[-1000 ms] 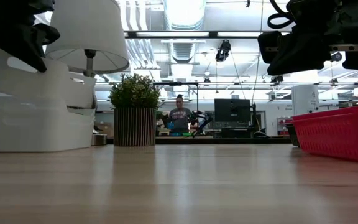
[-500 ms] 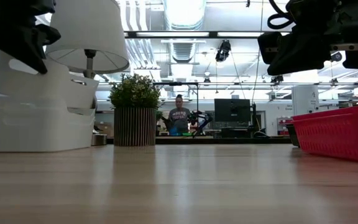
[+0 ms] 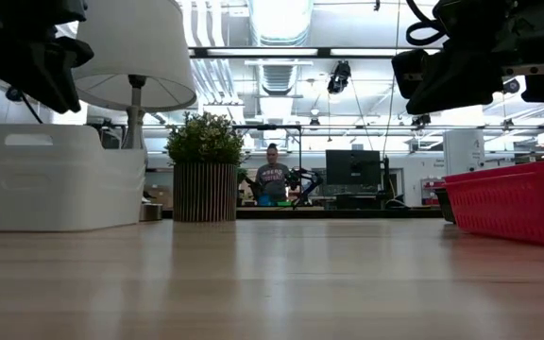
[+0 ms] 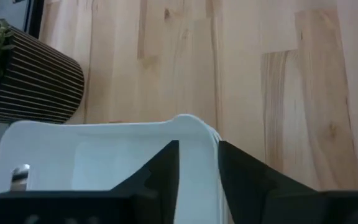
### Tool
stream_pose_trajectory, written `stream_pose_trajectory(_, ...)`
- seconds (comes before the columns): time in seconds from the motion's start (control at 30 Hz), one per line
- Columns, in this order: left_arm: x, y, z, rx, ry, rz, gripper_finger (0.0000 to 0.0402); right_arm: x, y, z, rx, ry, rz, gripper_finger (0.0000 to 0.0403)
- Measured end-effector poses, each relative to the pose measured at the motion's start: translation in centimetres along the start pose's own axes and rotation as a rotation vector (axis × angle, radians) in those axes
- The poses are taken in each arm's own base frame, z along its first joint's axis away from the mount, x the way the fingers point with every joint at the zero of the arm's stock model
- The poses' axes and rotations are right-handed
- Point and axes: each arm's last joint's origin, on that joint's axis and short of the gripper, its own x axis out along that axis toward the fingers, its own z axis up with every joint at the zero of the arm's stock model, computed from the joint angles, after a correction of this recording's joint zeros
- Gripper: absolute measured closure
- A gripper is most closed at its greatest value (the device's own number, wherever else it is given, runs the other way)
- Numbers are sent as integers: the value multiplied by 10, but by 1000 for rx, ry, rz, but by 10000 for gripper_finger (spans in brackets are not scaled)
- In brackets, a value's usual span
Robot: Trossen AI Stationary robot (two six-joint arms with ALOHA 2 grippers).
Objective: Stack baskets by color
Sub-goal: Stack the right white bin on top of the white bin, then stack the bottom black bin on top of the black bin
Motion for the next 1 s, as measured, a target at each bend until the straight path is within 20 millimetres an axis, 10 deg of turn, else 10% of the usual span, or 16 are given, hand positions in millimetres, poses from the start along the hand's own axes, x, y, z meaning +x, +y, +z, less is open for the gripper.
stream_pose_trajectory(0.5, 11, -7, 12, -87, -30, 47, 327, 0, 1, -1, 30, 4, 3, 394)
stream_pose_trajectory(1.0, 15, -30, 89, -282, -367, -73, 399, -4, -11, 13, 325, 13, -162, 394)
